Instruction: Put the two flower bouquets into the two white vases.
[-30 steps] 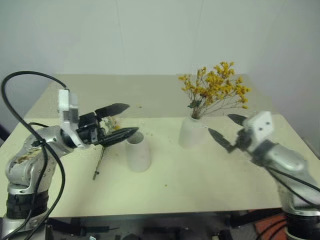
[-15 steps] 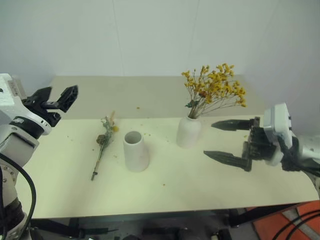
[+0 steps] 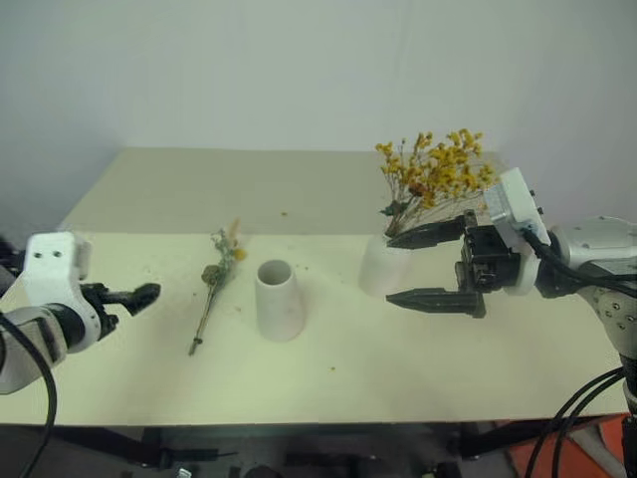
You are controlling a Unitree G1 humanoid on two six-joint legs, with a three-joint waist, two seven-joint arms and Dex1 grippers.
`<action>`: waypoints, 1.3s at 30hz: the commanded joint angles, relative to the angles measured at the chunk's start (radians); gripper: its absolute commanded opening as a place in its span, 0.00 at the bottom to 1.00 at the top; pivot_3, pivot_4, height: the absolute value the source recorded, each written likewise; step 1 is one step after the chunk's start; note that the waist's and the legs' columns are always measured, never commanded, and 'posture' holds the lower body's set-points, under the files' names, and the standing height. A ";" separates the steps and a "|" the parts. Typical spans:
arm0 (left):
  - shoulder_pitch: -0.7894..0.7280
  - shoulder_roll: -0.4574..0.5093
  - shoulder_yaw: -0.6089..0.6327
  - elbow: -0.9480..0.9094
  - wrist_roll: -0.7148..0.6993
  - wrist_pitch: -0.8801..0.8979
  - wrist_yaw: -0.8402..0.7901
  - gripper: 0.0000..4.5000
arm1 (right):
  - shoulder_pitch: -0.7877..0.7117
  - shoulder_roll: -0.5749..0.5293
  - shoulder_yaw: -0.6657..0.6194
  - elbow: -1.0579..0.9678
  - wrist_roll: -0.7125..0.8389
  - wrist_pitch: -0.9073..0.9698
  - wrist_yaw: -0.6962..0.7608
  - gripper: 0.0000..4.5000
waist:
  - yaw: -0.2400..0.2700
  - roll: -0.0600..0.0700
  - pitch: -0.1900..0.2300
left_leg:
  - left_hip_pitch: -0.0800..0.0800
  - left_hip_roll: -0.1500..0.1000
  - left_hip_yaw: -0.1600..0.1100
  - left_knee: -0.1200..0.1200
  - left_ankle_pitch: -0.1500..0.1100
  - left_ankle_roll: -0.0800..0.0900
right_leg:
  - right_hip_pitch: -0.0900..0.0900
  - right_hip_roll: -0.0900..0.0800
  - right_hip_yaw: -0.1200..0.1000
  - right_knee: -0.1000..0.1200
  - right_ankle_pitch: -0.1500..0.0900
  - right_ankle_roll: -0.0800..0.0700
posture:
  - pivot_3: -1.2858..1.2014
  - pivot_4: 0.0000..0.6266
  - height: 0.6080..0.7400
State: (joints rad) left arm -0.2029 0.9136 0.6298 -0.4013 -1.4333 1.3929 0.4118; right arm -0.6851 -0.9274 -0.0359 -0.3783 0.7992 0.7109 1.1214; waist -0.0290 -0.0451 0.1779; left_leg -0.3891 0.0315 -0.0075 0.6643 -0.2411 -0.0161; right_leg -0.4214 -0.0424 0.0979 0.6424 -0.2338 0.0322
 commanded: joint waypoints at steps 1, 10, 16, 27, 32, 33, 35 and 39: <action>-0.118 0.012 -0.112 0.063 0.012 -0.021 -0.021 1.00 | -0.020 -0.006 -0.013 -0.012 0.001 0.023 -0.012 0.99 | 0.005 0.000 0.000 | 0.000 0.000 0.000 0.000 0.000 0.000 | 0.000 0.000 0.000 0.000 0.000 0.000 | 0.52 0.24 1.00; -0.312 -0.031 -0.330 0.226 0.183 0.012 -0.131 1.00 | -0.003 -0.035 -0.046 -0.055 0.015 0.078 -0.063 0.99 | 0.007 0.000 0.000 | -0.004 -0.001 0.000 -0.001 0.000 -0.001 | -0.003 0.000 0.000 -0.001 0.000 -0.001 | 0.52 0.24 1.00; -0.413 -0.137 -0.403 0.314 0.306 0.028 -0.153 1.00 | 0.004 -0.059 -0.065 -0.068 0.020 0.102 -0.075 0.99 | 0.014 0.000 0.000 | -0.004 -0.001 -0.001 -0.001 0.000 -0.001 | -0.002 0.000 0.000 -0.001 0.001 0.000 | 0.52 0.24 1.00; -0.532 -0.231 -0.464 0.462 0.548 0.052 -0.268 1.00 | 0.026 -0.081 -0.086 -0.082 0.021 0.118 -0.103 0.99 | 0.008 0.000 0.000 | -0.004 -0.002 -0.002 -0.001 0.000 -0.001 | -0.003 0.000 0.000 0.000 0.001 0.000 | 0.52 0.24 1.00; -0.553 -0.253 -0.519 0.525 0.652 0.025 -0.356 0.91 | 0.027 -0.080 -0.085 -0.082 0.018 0.116 -0.110 1.00 | 0.010 0.000 0.000 | -0.005 -0.002 -0.002 -0.001 0.000 -0.001 | -0.003 0.000 0.000 0.000 0.001 0.000 | 0.52 0.24 1.00; -0.559 -0.258 -0.525 0.538 0.670 0.018 -0.374 0.86 | 0.026 -0.078 -0.084 -0.080 0.015 0.115 -0.111 1.00 | 0.010 0.000 0.000 | -0.005 -0.002 -0.002 -0.001 0.000 -0.001 | -0.003 0.000 0.000 -0.001 0.001 0.000 | 0.52 0.24 1.00; -0.575 -0.267 -0.541 0.562 0.711 0.004 -0.405 0.72 | 0.021 -0.075 -0.079 -0.075 0.007 0.113 -0.117 1.00 | 0.011 0.000 0.000 | -0.005 -0.002 -0.002 -0.001 0.000 -0.001 | -0.003 0.000 0.000 -0.001 0.001 0.000 | 0.52 0.24 1.00; -0.590 -0.283 -0.548 0.591 0.774 -0.009 -0.455 0.43 | 0.028 -0.074 -0.079 -0.075 0.004 0.111 -0.123 1.00 | 0.011 0.000 0.000 | -0.005 -0.002 -0.002 -0.001 0.000 -0.001 | -0.003 0.000 0.000 -0.001 0.001 0.000 | 0.52 0.24 1.00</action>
State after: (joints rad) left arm -0.7725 0.6341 0.0840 0.1862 -0.6854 1.3981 -0.0189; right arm -0.6528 -0.9923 -0.0757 -0.4419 0.8053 0.8260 1.0019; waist -0.0176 -0.0454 0.1779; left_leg -0.3937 0.0296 -0.0099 0.6635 -0.2411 -0.0167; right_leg -0.4242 -0.0428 0.0974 0.6419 -0.2332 0.0323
